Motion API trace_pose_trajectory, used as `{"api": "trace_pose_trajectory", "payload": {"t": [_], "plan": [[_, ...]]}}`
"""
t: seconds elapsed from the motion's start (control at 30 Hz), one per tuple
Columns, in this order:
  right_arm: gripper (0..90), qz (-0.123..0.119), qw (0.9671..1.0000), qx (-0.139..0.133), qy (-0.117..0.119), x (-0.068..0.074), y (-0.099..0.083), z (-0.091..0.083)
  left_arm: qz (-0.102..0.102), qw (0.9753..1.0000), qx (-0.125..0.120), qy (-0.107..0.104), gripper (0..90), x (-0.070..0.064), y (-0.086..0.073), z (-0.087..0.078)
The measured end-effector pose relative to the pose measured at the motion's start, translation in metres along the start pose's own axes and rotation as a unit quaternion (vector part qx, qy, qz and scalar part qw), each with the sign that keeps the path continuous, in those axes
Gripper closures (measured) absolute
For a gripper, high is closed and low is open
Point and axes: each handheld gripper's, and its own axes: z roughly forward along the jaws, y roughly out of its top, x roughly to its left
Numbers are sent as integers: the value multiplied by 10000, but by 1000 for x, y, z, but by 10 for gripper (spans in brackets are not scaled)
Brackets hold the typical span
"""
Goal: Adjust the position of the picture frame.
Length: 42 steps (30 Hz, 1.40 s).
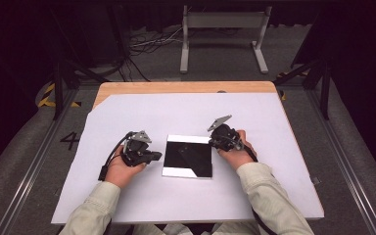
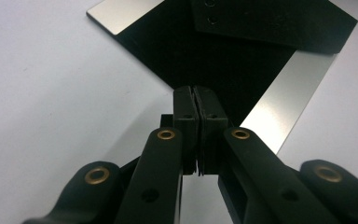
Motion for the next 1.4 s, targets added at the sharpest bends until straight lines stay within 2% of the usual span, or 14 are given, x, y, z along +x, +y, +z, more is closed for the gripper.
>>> {"api": "trace_pose_trajectory", "payload": {"t": [0.23, 0.4, 0.47, 0.53, 0.6, 0.7, 0.77, 0.97, 1.07, 1.2, 1.27, 1.4], "plan": [[900, 209, 9996, -205, 63, -4, 3, 6, 68, 10000, -9, -8, 885, -1, 1, 2], [900, 119, 9995, -266, 78, -4, 2, 6, 117, 9999, -28, 9, 881, -3, 2, 1], [900, 153, 9993, -321, 122, -3, 0, 4, 126, 9999, -40, 0, 879, -3, 2, 0], [900, 210, 9985, -448, 216, -1, -2, -3, 160, 9998, -97, 11, 876, -5, 1, -2], [900, 160, 9982, -524, 253, 2, -4, -11, 219, 9997, -67, 27, 871, -7, -2, -4], [900, 46, 9971, -689, 314, 5, -9, -26, 245, 9996, -122, 35, 867, -9, -5, -10], [900, 54, 9963, -770, 366, 7, -12, -32, 315, 9993, -178, 46, 864, -11, -5, -14], [900, -119, 9920, -1001, 754, 11, -27, -47, 729, 9972, -187, -2, 847, -15, -6, -15], [900, -228, 9912, -998, 836, 10, -29, -53, 806, 9966, -173, -7, 842, -16, -6, -17], [900, -274, 9895, -1041, 965, 7, -31, -58, 796, 9965, -222, -73, 835, -12, -7, -21], [900, -307, 9889, -976, 1076, 5, -33, -58, 723, 9970, -261, -116, 830, -8, -9, -23], [900, -305, 9883, -951, 1154, 3, -36, -60, 646, 9973, -308, -177, 823, -2, -11, -26]]}}
